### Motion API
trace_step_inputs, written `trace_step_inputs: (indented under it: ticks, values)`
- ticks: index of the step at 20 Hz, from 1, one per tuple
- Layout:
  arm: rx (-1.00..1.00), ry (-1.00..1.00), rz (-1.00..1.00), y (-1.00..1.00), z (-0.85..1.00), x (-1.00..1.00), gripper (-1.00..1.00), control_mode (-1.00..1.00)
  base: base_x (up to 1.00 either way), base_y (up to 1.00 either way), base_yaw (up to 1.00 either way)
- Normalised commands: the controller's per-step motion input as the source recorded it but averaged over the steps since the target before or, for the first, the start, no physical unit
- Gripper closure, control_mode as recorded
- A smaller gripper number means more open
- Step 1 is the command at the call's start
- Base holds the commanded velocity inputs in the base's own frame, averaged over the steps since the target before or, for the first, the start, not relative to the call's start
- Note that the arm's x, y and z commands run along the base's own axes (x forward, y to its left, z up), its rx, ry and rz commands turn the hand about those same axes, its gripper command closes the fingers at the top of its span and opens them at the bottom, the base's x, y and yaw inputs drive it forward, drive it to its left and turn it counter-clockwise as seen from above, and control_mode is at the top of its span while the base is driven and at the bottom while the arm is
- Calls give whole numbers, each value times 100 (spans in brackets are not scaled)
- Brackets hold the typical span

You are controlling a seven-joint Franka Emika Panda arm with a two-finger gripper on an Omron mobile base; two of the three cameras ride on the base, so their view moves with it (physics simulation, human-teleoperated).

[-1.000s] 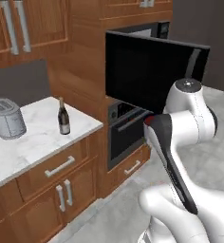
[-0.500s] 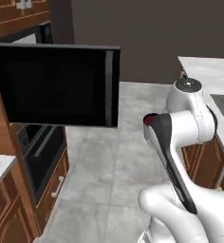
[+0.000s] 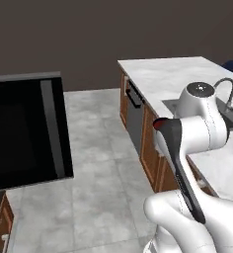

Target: Place the microwavable item in the microwave. Then, close the microwave door and press the start button.

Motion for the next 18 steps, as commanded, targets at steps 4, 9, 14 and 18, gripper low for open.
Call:
trace_step_inputs:
  ticks: [4, 9, 14, 18]
  values:
    - [0, 0, 0, 0, 0, 0, 100, 100, 100, 36, -6]
    - [0, 0, 0, 0, 0, 0, 100, 100, 100, 32, 16]
    - [0, 0, 0, 0, 0, 0, 100, 100, 100, 43, 30]
    - [0, 0, 0, 0, 0, 0, 100, 100, 100, 34, 43]
